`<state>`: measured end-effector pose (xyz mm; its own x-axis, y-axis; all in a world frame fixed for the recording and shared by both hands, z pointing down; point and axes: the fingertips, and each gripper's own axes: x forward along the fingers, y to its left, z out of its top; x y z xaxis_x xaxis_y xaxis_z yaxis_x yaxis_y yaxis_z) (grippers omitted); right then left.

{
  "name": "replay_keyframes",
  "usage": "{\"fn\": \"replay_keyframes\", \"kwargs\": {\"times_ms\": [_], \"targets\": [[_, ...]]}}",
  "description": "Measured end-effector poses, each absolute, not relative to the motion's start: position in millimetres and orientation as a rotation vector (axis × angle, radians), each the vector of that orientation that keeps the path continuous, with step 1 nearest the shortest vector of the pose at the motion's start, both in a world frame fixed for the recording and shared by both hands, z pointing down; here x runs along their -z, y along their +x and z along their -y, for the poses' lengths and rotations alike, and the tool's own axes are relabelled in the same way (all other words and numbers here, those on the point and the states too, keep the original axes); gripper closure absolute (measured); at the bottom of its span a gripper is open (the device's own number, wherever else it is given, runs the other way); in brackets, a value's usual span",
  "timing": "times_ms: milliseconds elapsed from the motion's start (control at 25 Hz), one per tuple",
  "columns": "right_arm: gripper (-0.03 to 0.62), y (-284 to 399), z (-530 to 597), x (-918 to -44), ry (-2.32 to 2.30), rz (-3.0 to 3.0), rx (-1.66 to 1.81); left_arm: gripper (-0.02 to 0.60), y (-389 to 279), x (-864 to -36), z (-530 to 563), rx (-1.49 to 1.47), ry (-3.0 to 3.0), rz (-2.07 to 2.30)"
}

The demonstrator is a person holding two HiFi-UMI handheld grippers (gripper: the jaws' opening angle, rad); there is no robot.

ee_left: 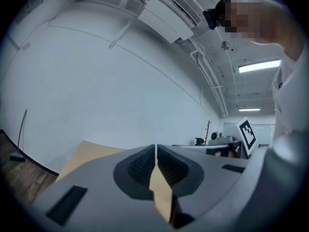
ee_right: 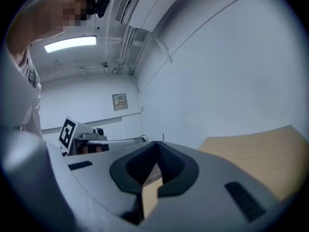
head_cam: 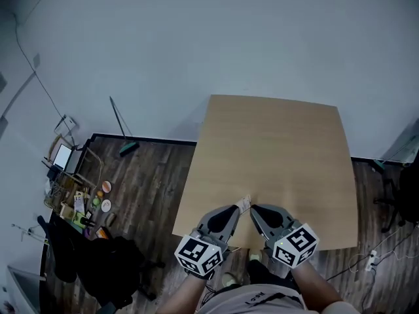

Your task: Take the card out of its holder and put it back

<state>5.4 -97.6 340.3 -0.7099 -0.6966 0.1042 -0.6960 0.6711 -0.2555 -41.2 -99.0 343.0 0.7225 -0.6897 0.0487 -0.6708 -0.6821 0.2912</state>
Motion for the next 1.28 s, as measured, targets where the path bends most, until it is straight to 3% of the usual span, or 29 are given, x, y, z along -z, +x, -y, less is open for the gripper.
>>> {"fn": "replay_keyframes", "kwargs": {"times_ms": [1280], "targets": [[0.582,-24,68,-309,-1.139,-2.899,0.36,0.555,-61,-309,74,0.137,2.67,1.167]]}}
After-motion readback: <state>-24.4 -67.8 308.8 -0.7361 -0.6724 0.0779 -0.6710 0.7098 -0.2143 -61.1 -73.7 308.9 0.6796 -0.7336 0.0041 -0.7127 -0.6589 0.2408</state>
